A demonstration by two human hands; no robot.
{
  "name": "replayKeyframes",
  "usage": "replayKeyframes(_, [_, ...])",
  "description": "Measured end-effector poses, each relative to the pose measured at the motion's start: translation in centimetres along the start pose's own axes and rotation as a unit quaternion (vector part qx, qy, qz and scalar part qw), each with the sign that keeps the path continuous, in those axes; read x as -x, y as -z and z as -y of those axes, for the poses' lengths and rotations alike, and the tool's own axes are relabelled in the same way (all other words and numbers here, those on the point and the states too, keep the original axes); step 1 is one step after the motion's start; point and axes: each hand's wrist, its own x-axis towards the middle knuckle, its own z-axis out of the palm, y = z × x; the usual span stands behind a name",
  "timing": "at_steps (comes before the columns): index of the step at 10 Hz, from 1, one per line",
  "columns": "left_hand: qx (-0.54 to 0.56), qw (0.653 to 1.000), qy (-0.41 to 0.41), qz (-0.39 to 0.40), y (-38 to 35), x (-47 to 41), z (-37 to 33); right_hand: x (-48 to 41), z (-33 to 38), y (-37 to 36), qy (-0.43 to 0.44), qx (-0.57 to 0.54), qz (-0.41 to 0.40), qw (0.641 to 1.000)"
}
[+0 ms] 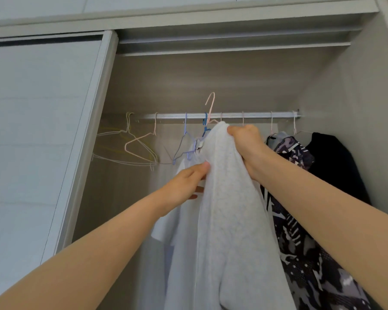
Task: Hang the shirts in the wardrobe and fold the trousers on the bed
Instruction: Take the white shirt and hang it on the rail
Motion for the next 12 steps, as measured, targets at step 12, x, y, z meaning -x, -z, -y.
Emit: replayKeyframes(12, [-0.238,0.948,-0.035,-0.211,5.1,-7.0,9.9,-16.4,-8.9,-15.7,0.172,0.564,-0.074,0.804])
